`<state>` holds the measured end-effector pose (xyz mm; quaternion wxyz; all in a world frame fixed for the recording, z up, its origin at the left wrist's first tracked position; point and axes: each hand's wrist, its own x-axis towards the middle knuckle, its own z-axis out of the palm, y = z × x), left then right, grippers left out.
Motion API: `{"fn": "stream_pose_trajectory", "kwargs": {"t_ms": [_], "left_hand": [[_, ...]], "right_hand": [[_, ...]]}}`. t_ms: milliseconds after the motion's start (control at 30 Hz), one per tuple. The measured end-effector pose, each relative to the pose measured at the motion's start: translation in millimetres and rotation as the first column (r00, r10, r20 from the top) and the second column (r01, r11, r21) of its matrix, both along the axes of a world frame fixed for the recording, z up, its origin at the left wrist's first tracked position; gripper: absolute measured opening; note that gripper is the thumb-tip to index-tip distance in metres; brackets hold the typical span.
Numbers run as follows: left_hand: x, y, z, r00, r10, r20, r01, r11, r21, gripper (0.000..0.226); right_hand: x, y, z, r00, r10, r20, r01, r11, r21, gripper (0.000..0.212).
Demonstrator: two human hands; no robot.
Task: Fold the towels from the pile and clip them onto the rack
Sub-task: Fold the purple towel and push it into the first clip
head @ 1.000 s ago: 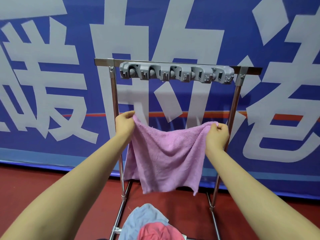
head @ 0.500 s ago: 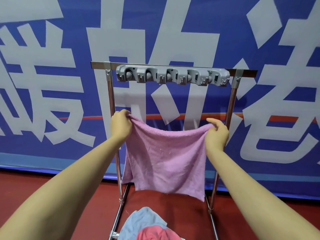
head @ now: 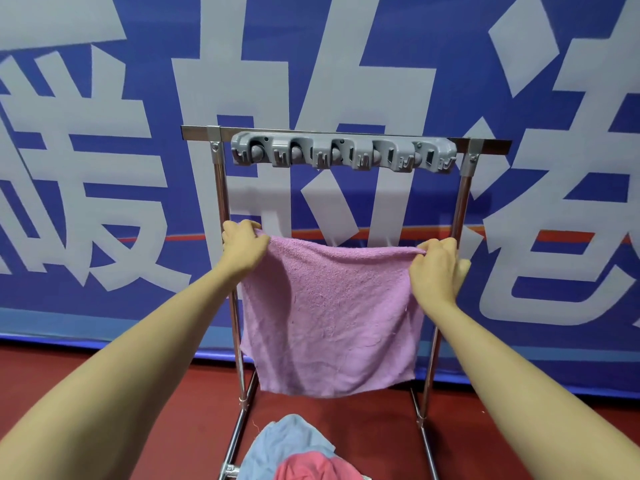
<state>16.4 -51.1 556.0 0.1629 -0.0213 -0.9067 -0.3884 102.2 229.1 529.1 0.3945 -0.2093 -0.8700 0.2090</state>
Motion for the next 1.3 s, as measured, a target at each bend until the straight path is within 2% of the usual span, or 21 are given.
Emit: {"fn": "stream_pose_trajectory", "kwargs": {"t_ms": [100,200,300,367,467,600,700,900,1000,1167,1300], "left_hand": [[0,-5,-3,0.997,-0.039,0.074,0.06,0.947,-0.317,0.041],[-3,-9,-8,0.996,-0.093,0.0,0.086,0.924,-0.372,0.013],[-1,-12,-10,0.988,-0.092,-0.126,0.032,0.909,-0.415,0.018],[1,-14,-7,0.969,-0.066,-0.24,-0.072,0.849,-0.523,0.022],[2,-16,-1,0.958,-0.09,-0.271,-0.109,0.761,-0.64,0.023],[5,-11,2,0.96,-0.13,-0.249,-0.045,0.804,-0.593,0.019],[6,-14,2,0.961,-0.189,-0.201,0.05,0.838,-0.544,0.017],[5,-11,-1,0.982,-0.136,-0.132,0.029,0.798,-0.602,0.02],[6,-14,-3,0.986,-0.132,-0.106,0.025,0.733,-0.68,0.022],[5,-22,-3,0.97,-0.243,-0.015,0.183,0.769,-0.613,0.017],[7,-26,-2,0.969,-0.213,-0.121,0.107,0.812,-0.574,0.02]], "right_hand": [[0,-4,-1,1.0,-0.031,0.0,0.031,0.998,0.062,0.013],[-1,-6,-4,0.999,-0.039,0.001,0.038,0.99,0.136,0.012],[0,-3,-3,1.0,0.01,0.017,-0.013,0.979,0.203,0.013],[0,-2,0,0.998,0.064,0.03,-0.069,0.978,0.199,0.014],[1,-2,5,0.99,0.093,0.109,-0.11,0.98,0.167,0.024],[-2,0,9,0.978,-0.014,0.208,-0.058,0.941,0.334,0.019],[-4,3,14,0.965,-0.042,0.257,-0.059,0.925,0.374,0.02],[-3,0,12,0.968,0.006,0.251,-0.083,0.952,0.296,0.012],[-2,-2,10,0.981,0.041,0.189,-0.09,0.963,0.255,0.006],[-1,-1,8,0.976,0.097,0.193,-0.129,0.979,0.159,0.009],[0,4,6,0.962,0.065,0.264,-0.119,0.974,0.193,0.021]]}}
